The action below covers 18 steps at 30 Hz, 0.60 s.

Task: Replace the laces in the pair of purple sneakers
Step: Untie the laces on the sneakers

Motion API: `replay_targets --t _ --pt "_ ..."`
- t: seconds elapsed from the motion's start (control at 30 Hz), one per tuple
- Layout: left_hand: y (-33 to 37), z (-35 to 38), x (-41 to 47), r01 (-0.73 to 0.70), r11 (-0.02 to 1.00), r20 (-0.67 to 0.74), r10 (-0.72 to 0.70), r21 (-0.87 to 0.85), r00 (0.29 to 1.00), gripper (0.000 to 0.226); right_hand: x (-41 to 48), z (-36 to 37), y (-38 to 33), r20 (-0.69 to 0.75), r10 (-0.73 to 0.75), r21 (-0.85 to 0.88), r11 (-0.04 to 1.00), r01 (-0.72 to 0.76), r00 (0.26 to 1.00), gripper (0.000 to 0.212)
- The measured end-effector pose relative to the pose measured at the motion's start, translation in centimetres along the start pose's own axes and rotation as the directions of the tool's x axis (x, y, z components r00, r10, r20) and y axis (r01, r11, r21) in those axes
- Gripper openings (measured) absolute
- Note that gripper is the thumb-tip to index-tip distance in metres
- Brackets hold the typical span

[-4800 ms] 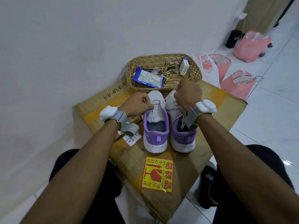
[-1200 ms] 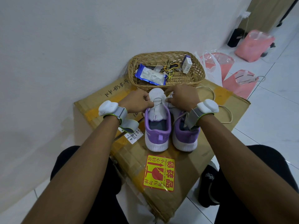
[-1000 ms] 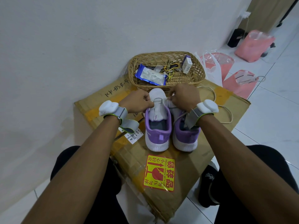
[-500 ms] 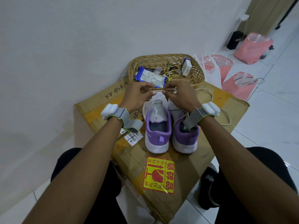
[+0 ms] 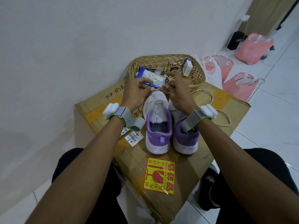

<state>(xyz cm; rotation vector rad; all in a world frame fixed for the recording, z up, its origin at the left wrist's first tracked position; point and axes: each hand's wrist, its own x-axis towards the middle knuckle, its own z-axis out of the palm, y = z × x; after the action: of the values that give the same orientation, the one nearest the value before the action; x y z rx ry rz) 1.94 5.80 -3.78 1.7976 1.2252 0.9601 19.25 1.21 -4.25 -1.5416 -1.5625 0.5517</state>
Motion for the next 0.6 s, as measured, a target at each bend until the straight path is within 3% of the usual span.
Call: replay_targets --t 0.1,0.4,0.6 --pt "0.02 0.09 -0.03 -0.020 1.000 0.021 0.020 -0.022 1.000 0.033 -0.08 0.15 0.09 -0.025 -0.016 0.005 1.000 0.016 1.000 0.041" --pt "0.33 0.14 -0.07 -0.064 0.998 0.016 0.064 -0.024 0.998 0.017 -0.10 0.45 0.61 -0.026 -0.053 -0.043 0.998 0.051 0.998 0.036" --pt "0.46 0.07 0.04 -0.072 0.995 0.035 0.074 -0.064 0.997 0.019 -0.02 0.64 0.83 0.006 -0.062 -0.049 0.997 0.063 0.998 0.038"
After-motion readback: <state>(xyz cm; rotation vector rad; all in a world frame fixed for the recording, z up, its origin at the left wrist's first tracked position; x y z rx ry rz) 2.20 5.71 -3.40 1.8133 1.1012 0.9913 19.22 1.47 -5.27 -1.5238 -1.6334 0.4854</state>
